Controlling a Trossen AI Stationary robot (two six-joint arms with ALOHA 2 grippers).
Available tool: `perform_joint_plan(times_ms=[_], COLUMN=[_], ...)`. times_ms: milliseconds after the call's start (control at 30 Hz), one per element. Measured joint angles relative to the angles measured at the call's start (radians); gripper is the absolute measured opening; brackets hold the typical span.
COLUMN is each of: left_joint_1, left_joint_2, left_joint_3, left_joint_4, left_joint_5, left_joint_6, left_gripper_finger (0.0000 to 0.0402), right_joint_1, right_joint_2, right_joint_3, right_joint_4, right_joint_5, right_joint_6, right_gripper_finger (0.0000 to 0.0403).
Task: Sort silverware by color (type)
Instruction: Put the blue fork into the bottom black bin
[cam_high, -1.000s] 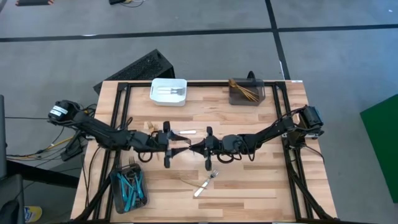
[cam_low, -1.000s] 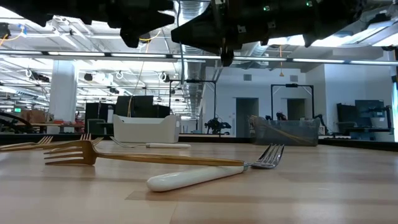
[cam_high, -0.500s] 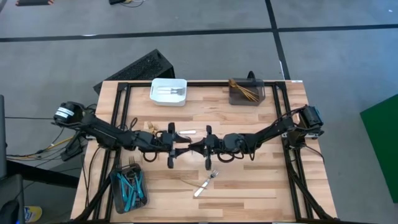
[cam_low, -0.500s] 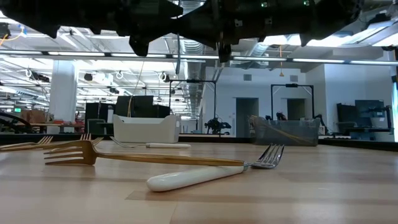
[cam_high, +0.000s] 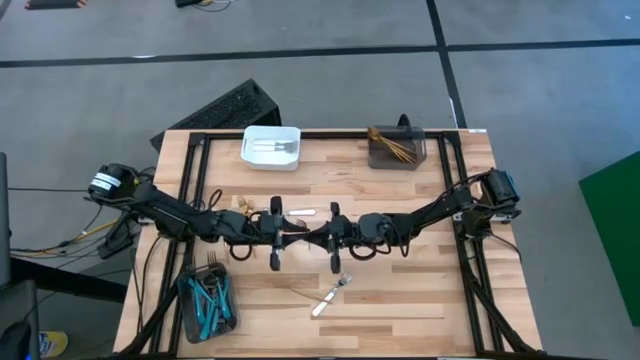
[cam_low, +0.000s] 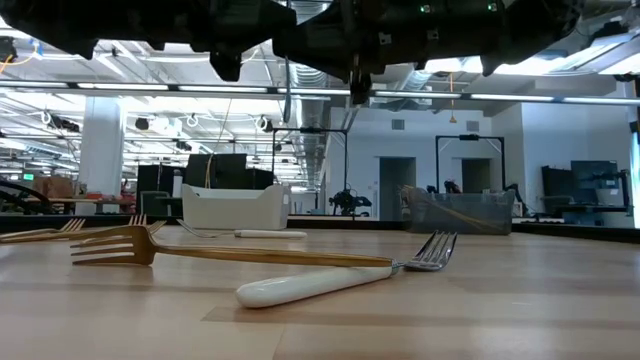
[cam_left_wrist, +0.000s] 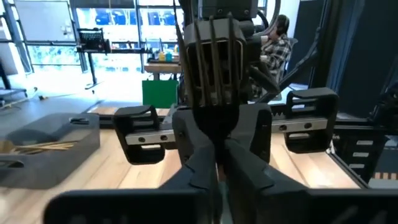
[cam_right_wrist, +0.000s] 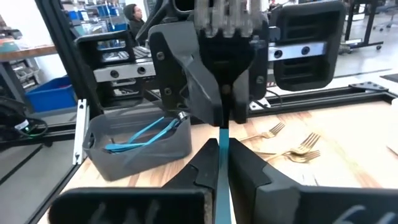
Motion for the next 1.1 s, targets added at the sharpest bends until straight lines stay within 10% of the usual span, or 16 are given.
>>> perform_joint_plan(times_ms=[333, 700, 1100], left_joint_1=[-0.071, -0.455, -0.930], left_joint_2=[-0.116, -0.506, -0.502], left_joint_3=[0.001, 0.062, 0.062], left_joint_4=[-0.325, -1.145, -1.541], left_joint_5=[-0.067, -0.106, -0.360], left_joint_6=[-0.155, -0.996, -1.736], left_gripper_finger=[0.0003, 0.0004, 0.0004], right_joint_1=[0.001, -0.009, -0.005], right_joint_2=[0.000, -0.001, -0.015], right_joint_3=[0.000, 0.000, 0.000], right_joint_4=[-0.029, -0.065, -0.074], right_joint_5=[0.000, 0.002, 0.002], right_joint_6=[0.059, 0.091, 0.133], right_gripper_finger=[0.0092, 0.0109, 0.0109])
